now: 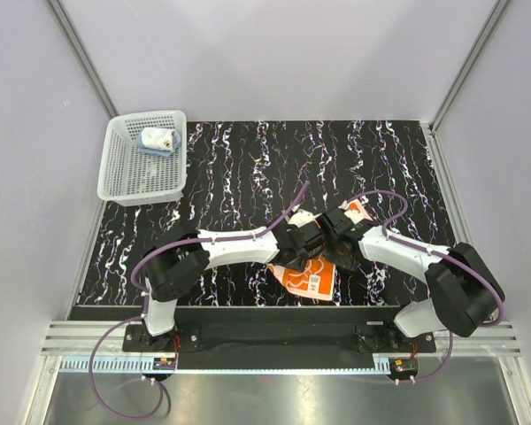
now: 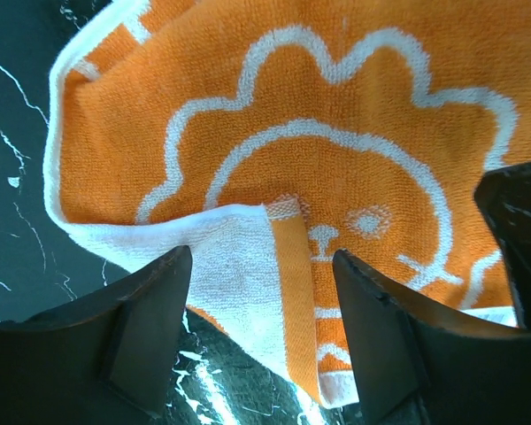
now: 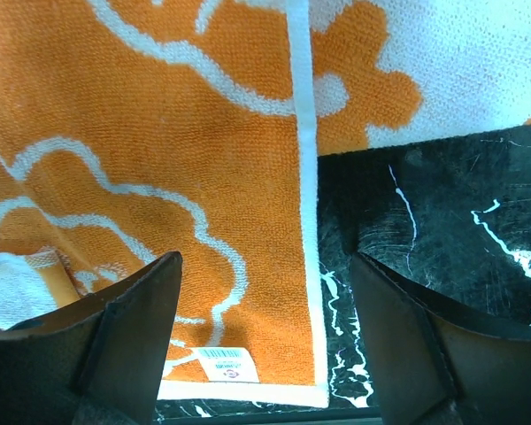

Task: Roll the towels
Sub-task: Flatten the towel

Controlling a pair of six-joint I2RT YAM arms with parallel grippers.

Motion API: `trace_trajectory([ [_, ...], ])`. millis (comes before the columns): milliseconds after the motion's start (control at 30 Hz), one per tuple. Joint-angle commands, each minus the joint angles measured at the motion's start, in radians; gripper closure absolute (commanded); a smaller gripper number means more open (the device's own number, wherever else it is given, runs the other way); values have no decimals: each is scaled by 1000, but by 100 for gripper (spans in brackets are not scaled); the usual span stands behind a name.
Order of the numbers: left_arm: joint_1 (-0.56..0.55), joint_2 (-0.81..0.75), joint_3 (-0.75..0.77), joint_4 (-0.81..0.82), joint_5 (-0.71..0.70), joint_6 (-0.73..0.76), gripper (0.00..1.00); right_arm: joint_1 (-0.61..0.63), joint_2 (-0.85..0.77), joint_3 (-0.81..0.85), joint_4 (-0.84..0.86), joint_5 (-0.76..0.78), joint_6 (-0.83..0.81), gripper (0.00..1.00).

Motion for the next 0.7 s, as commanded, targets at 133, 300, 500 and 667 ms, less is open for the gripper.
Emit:
trace_trajectory([
  [133,-4,30,48,0,-68,1,35,3,10,-9,30,-8,5,18],
  [300,-4,18,22,6,-77,-5,57,3,21,-12,33,-13,0,20],
  [500,-1,-6,-9,-5,-94,-18,99,3,36,-12,43,-27,-2,23],
  [667,8,-68,-44,-14,-116,-31,100,3,61,-33,73,-69,4,30],
])
